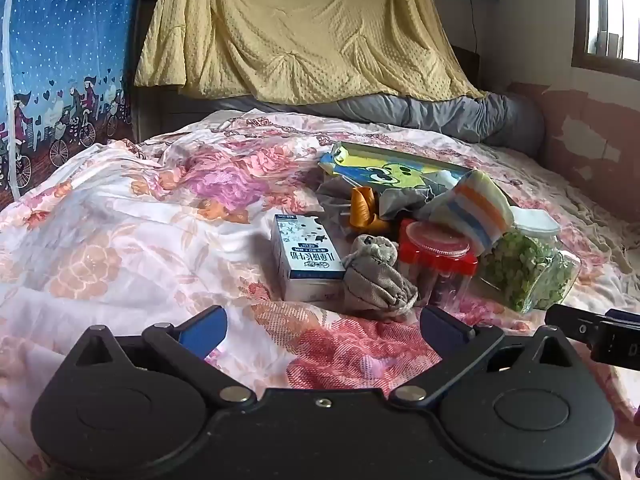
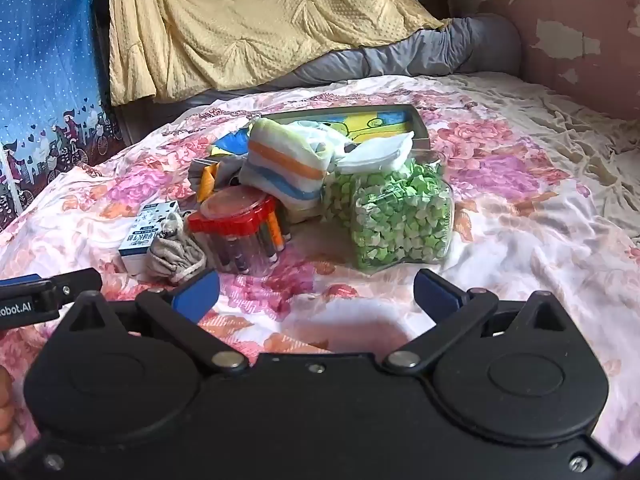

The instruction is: Organize soft objects

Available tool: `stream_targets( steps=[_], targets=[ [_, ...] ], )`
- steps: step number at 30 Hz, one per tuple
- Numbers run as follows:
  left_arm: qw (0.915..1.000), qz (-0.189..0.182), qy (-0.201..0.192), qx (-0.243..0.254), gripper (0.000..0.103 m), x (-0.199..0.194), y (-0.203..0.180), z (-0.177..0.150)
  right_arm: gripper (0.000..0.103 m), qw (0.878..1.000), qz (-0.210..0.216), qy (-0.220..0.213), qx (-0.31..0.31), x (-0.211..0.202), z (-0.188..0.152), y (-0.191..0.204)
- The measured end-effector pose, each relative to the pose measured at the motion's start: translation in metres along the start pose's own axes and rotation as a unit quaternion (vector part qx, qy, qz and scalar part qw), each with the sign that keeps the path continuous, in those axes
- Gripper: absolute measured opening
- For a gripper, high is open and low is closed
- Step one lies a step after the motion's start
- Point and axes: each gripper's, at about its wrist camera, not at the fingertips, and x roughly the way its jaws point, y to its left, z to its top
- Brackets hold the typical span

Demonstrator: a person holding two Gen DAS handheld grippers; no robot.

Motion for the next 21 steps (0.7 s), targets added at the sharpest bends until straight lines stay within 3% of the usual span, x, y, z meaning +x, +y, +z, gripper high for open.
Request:
stream_targets(
  steps=[21],
  targets=[
    [1.0,0.001,-0.007,0.006,0.102,-0.0014,-0.0035,0.0015,0.103,1.0,-0.001,-0.012,-0.029,-0.0019,-0.0009,0.0049]
  ],
)
